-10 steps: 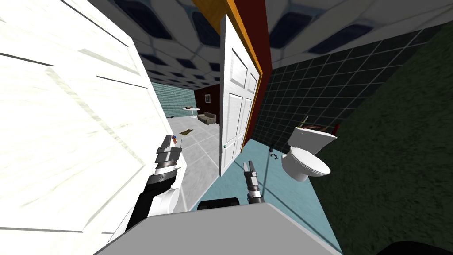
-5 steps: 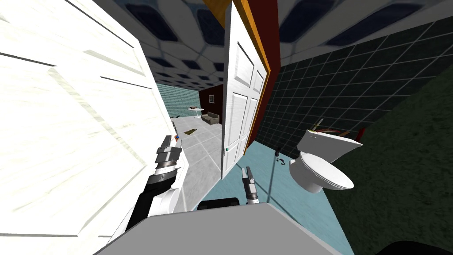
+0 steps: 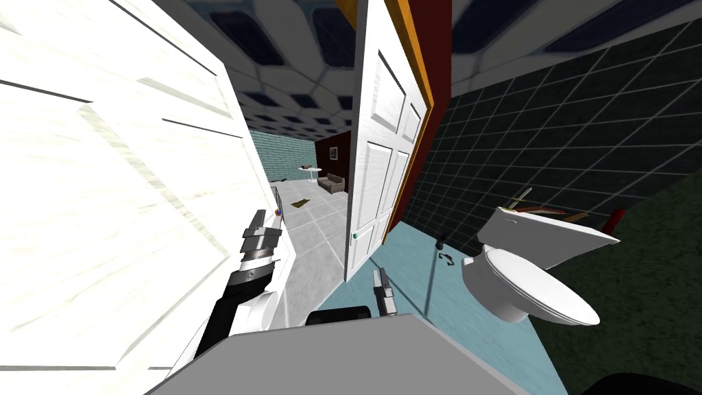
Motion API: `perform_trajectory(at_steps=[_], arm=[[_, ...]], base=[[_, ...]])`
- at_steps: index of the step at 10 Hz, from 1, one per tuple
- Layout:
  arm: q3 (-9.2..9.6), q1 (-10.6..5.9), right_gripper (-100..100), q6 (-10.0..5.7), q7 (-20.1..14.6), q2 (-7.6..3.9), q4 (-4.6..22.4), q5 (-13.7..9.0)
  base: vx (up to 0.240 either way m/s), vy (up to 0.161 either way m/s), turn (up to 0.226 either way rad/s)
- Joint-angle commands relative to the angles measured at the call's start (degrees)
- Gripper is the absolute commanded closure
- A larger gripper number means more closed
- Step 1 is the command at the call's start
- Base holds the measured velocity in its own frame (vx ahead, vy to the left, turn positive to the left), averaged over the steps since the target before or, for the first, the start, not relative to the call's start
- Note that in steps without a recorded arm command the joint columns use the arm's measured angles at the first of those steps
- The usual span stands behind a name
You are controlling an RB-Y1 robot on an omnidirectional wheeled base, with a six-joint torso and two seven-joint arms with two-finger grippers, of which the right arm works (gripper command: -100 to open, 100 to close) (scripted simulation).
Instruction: Push the door open
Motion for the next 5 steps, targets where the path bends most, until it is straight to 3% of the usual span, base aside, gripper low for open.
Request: perform_trajectory(at_steps=[1,5], arm=[[0.90,0.58,-100,-1.77,0.4,-0.07,2.2,0.1],[2.89,1.41,-100,-5.67,1.2,-0.11,7.7,0.1]], base=[[0.095,-0.044,0.136],[0.100,-0.027,0.132]])
